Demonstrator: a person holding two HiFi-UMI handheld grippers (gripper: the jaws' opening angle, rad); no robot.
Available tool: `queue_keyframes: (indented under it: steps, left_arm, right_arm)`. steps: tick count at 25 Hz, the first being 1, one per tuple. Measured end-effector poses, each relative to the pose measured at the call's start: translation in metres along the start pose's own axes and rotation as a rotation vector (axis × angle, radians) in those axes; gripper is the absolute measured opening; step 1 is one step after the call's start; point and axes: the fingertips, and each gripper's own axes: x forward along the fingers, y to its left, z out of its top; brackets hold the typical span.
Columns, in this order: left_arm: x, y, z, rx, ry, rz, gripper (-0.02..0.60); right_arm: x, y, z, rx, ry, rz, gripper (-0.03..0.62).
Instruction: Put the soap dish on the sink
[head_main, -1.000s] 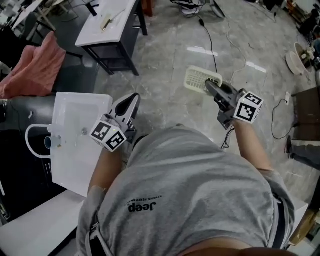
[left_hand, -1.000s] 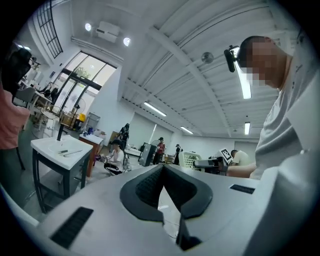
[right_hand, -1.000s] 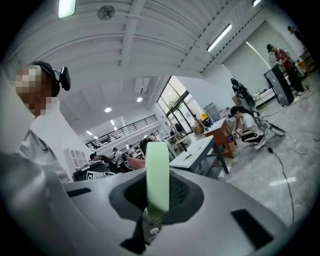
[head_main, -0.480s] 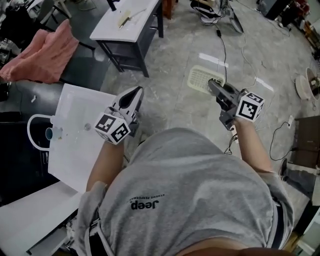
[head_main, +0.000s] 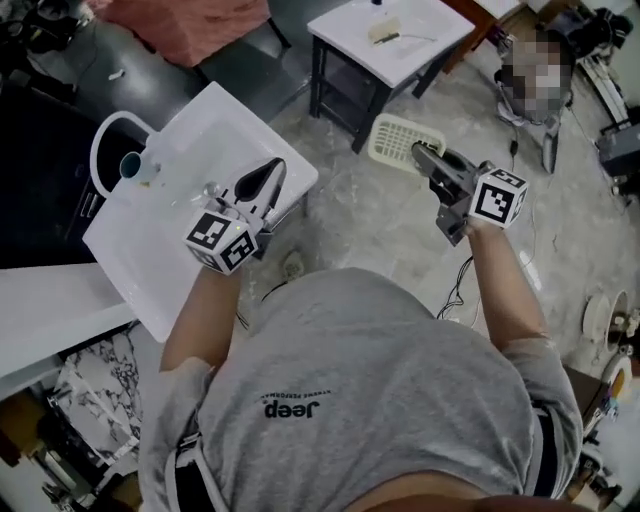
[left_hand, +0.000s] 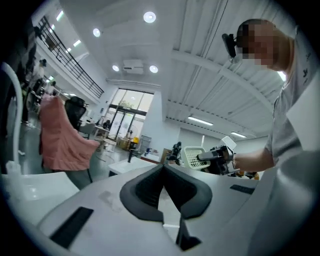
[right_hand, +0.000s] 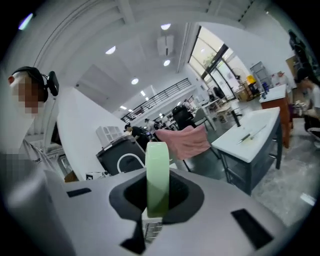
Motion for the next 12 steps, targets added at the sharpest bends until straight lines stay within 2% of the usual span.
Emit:
queue_keyframes:
  steps: [7, 9, 12]
  left_arm:
    - [-0.106, 0.120, -0.007, -0.027, -0.037, 0.275, 0.014]
    - [-0.134, 0.147, -0.013, -0.044, -0.051, 0.334, 0.014]
    - [-0.163, 0.179, -0.021, -0.059, -0.050, 0.383, 0.014]
  right_arm:
    - [0.226, 0.038, -0.007, -0.047, 0.222, 0.229, 0.074]
    - [0.285, 0.046, -0.020, -0.080, 0.299, 0.253, 0.074]
    - [0.361, 0.054, -0.036, -0.114, 0.385, 0.284, 0.074]
